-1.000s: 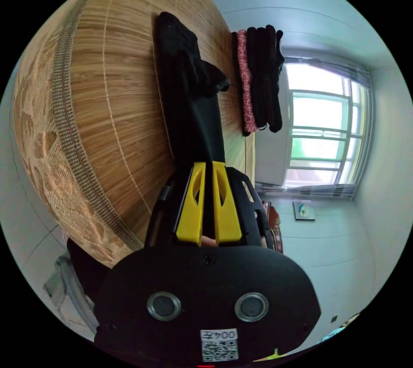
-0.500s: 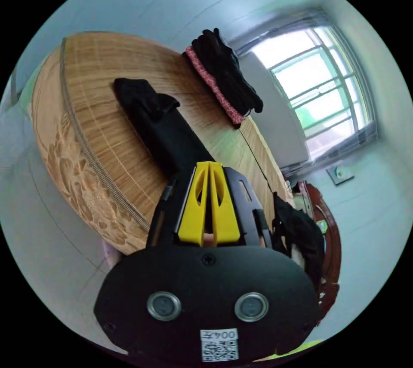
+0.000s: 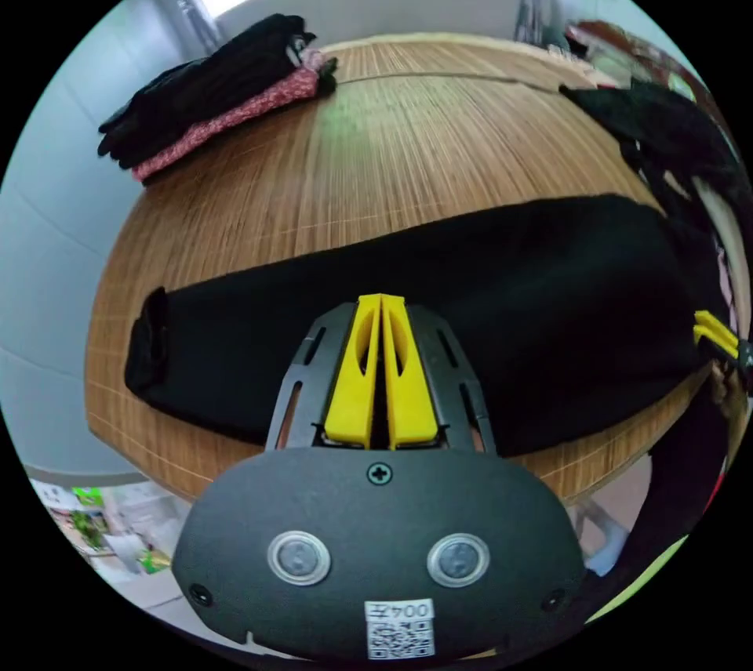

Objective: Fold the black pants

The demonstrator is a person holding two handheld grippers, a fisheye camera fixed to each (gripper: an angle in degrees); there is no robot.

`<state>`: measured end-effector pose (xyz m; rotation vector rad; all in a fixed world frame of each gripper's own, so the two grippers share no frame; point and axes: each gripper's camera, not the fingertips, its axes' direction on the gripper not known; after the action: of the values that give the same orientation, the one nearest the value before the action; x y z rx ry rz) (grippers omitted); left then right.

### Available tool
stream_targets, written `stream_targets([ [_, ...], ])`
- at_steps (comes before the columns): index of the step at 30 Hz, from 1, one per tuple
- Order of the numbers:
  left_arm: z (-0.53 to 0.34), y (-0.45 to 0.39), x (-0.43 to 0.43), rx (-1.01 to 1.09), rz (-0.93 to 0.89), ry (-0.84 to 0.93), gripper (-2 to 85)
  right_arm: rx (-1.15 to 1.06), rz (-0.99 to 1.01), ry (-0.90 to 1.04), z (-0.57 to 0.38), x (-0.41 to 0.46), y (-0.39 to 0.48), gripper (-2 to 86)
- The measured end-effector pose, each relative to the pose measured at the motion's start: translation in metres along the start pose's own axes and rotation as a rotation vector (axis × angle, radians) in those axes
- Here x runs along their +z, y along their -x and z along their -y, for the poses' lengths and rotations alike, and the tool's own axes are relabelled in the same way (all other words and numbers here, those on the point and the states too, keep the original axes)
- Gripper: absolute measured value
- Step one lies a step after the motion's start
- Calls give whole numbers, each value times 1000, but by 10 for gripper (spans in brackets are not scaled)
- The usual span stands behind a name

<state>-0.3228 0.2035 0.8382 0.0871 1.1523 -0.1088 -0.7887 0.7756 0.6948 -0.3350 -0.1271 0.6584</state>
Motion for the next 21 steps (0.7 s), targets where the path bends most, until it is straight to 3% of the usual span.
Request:
stream_targets([
  [7, -33, -10, -11, -77, -34, -1, 1, -321, -76, 143, 55, 9, -22, 89],
  [11, -63, -16, -23, -120, -85, -45, 2, -307, -14, 229, 64, 3, -52, 81],
  [14, -87, 5, -43, -233, -124, -120, 5, -167, -42, 129, 52, -24, -77, 43],
  [17, -131, 40, -74, -379, -32, -268, 16, 124, 376, -54, 14, -75, -129, 35],
  [19, -151, 56, -84, -374, 115, -285, 35, 301, 771, -200, -43, -95, -167, 49],
  [21, -165, 78, -85, -314, 242, -265, 81, 360, 948, -263, -83, -99, -185, 54],
])
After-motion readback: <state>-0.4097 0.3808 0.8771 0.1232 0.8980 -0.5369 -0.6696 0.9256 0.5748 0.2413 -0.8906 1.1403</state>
